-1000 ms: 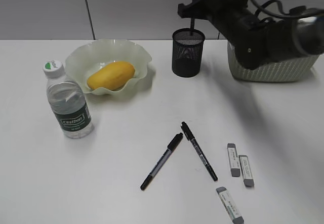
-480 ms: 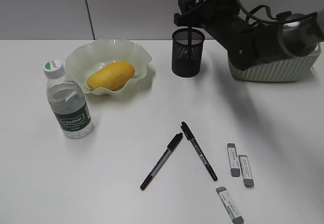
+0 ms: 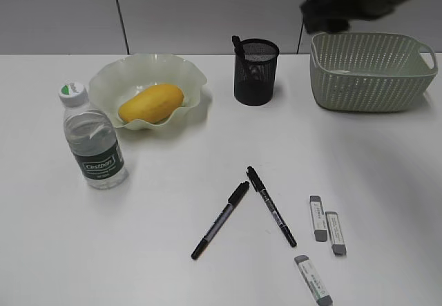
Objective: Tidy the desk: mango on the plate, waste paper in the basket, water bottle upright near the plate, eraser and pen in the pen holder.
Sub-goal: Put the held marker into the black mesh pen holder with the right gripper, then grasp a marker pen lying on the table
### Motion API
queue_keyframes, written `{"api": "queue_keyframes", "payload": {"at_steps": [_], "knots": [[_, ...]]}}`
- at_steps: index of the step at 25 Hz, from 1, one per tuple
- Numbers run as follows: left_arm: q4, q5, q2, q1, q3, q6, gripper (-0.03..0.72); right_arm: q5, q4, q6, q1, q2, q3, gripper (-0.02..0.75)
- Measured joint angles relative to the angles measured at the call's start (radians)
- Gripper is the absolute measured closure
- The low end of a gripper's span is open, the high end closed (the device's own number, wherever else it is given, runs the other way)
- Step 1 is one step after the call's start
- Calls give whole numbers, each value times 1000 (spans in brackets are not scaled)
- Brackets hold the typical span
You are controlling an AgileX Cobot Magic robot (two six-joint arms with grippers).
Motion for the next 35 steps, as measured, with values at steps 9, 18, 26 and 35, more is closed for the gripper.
{"api": "queue_keyframes", "payload": {"at_steps": [9, 18, 26, 35], "knots": [[0, -1, 20, 0, 0, 0, 189, 528, -13, 108, 0, -808, 535, 369], [-41, -63, 234, 0, -26, 50, 193, 569, -46, 122, 0, -1453, 703, 369], [-360, -299, 631, -2, -212, 346, 298, 503, -50, 123, 0, -1572, 732, 369], [-498, -465, 1128, -389, -462, 496, 351, 503, -51, 123, 0, -1572, 732, 371]]}}
